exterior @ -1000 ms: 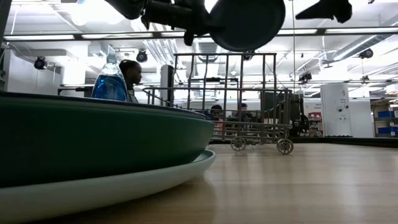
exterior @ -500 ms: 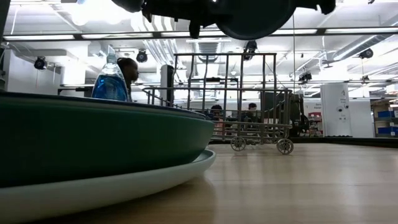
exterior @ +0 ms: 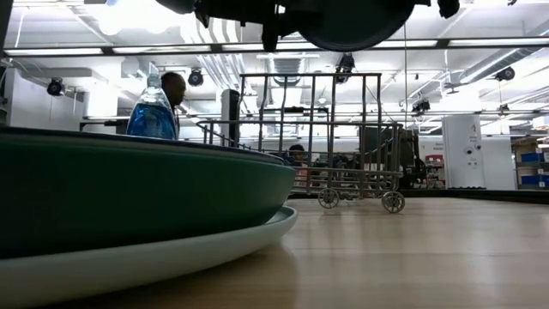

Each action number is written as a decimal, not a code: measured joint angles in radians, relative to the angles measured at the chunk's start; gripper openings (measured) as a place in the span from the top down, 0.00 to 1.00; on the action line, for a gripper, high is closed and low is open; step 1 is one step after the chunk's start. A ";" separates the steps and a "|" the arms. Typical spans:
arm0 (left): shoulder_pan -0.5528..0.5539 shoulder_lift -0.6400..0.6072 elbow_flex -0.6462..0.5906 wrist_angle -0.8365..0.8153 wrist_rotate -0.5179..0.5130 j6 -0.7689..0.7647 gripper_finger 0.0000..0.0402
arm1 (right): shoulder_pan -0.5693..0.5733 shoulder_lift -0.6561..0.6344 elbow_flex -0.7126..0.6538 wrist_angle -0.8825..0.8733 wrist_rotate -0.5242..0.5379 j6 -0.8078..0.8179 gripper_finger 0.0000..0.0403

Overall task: Sort dishes
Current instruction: Put the blue plate into the gray dishwasher rack

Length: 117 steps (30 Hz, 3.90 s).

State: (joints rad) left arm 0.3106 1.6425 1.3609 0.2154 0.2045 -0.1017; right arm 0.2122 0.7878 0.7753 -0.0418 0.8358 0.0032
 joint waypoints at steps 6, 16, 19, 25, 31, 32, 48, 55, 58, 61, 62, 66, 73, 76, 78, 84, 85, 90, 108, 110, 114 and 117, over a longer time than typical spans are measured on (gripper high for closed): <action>0.004 -0.034 0.000 -0.103 0.021 0.068 0.61 | 0.004 -0.001 0.000 -0.018 0.038 0.003 0.95; 0.020 -0.135 0.001 -0.411 -0.058 0.152 0.60 | -0.012 0.000 -0.008 -0.068 0.113 0.024 0.95; 0.019 -0.153 0.002 -0.560 -0.058 0.203 0.60 | -0.049 -0.009 -0.010 -0.086 0.015 0.045 0.95; 0.009 -0.156 0.002 -0.827 -0.050 0.220 0.60 | -0.161 -0.014 -0.020 -0.104 -0.031 0.062 0.95; -0.047 -0.154 0.001 -0.930 -0.038 0.253 0.60 | -0.262 -0.016 -0.063 -0.102 -0.066 0.063 0.95; -0.057 -0.154 0.001 -0.930 -0.038 0.272 0.60 | -0.274 -0.016 -0.073 -0.102 -0.079 0.066 0.95; -0.087 -0.153 0.001 -0.941 -0.025 0.353 0.60 | -0.382 -0.117 -0.189 -0.048 -0.267 0.090 0.95; -0.092 -0.152 0.000 -0.939 0.084 0.331 0.60 | -0.383 -0.170 -0.215 -0.050 -0.269 0.085 0.95; -0.098 -0.130 0.000 -0.931 0.087 0.297 0.60 | -0.383 -0.172 -0.218 -0.051 -0.269 0.089 0.95; -0.106 -0.096 0.000 -0.928 0.087 0.286 0.60 | -0.383 -0.170 -0.219 -0.051 -0.269 0.089 0.95; -0.107 -0.087 0.000 -0.928 0.087 0.285 0.60 | -0.383 -0.169 -0.219 -0.051 -0.269 0.089 0.95; -0.109 -0.063 -0.001 -0.923 0.087 0.272 0.60 | -0.383 -0.169 -0.219 -0.053 -0.269 0.089 0.95; -0.128 -0.036 -0.001 -0.911 0.094 0.125 0.60 | -0.383 -0.168 -0.219 -0.056 -0.269 0.085 0.95; -0.150 -0.019 -0.001 -0.895 0.093 0.103 0.60 | -0.383 -0.168 -0.219 -0.056 -0.269 0.084 0.95; -0.165 -0.007 -0.001 -0.872 0.089 0.088 0.60 | -0.383 -0.168 -0.219 -0.056 -0.269 0.084 0.95; -0.200 0.025 -0.001 -0.787 0.073 0.037 0.61 | -0.383 -0.168 -0.219 -0.056 -0.268 0.084 0.95; -0.205 0.028 -0.001 -0.776 0.070 0.036 0.61 | -0.383 -0.168 -0.219 -0.056 -0.268 0.084 0.95; -0.213 0.047 -0.002 -0.614 0.071 0.000 0.61 | -0.383 -0.171 -0.219 -0.056 -0.263 0.080 0.95; -0.216 -0.053 -0.002 -0.720 0.004 0.041 0.61 | -0.381 -0.168 -0.219 -0.236 -0.163 0.199 0.96; -0.216 -0.080 -0.002 -0.794 -0.054 0.042 0.61 | -0.380 -0.154 -0.217 -0.263 -0.152 0.234 0.96; -0.215 -0.123 -0.002 -0.966 -0.163 0.035 0.61 | -0.379 -0.132 -0.214 -0.258 -0.126 0.212 0.96; -0.216 -0.142 -0.002 -1.075 -0.192 0.001 0.61 | -0.383 -0.132 -0.214 -0.247 -0.093 0.145 0.96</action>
State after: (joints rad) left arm 0.0948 1.5007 1.3594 -0.8595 0.0121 -0.1012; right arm -0.1705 0.6559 0.5610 -0.2888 0.7428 0.1481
